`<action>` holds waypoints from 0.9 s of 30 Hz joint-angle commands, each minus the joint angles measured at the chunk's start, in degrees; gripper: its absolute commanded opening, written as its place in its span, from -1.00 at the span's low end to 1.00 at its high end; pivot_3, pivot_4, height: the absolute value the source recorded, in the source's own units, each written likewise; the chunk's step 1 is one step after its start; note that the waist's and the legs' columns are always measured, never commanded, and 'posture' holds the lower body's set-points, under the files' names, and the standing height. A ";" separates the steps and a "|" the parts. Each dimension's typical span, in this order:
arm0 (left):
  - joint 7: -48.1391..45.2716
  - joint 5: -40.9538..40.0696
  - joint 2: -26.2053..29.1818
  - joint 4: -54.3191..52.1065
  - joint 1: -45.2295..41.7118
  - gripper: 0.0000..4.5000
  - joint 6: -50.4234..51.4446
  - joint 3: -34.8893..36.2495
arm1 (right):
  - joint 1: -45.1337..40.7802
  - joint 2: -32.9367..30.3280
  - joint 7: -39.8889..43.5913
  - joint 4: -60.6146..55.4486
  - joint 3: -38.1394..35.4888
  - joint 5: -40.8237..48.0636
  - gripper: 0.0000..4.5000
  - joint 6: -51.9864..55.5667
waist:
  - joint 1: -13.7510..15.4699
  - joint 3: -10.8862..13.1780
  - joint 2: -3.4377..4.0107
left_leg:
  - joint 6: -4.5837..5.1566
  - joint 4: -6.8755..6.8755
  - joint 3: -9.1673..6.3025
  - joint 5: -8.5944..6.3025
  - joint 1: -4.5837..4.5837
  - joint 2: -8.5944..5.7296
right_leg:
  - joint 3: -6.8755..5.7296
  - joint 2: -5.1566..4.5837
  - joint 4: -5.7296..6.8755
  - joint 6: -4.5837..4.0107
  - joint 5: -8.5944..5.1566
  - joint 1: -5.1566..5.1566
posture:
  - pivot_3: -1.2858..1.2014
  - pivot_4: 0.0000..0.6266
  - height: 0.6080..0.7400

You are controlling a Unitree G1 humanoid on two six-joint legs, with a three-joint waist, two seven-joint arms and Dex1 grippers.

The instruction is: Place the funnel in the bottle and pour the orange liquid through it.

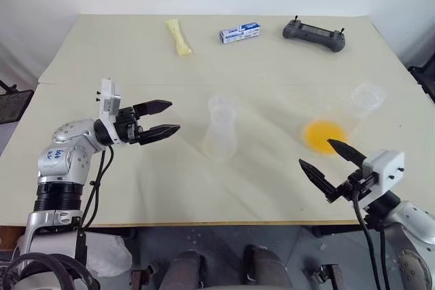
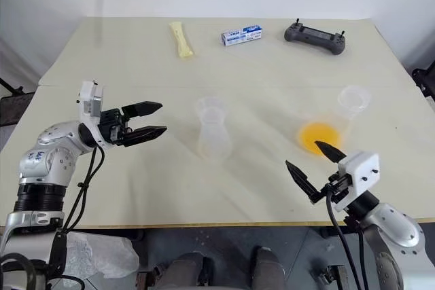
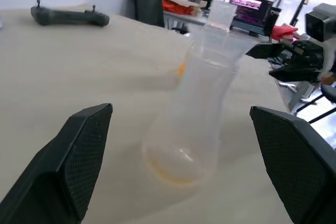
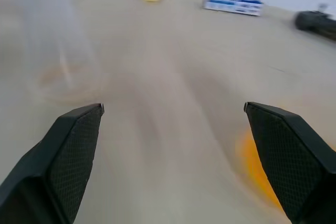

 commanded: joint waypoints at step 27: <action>-4.93 -0.23 -2.71 -4.28 1.47 0.98 -3.23 0.62 | -23.29 -5.98 -1.07 22.00 -6.24 2.84 1.00 0.94 | -0.33 -0.02 0.05 | 0.03 -0.09 0.17 -0.01 0.09 0.04 | 0.13 0.05 -0.03 0.00 0.00 -0.02 | 0.03 -0.52 1.00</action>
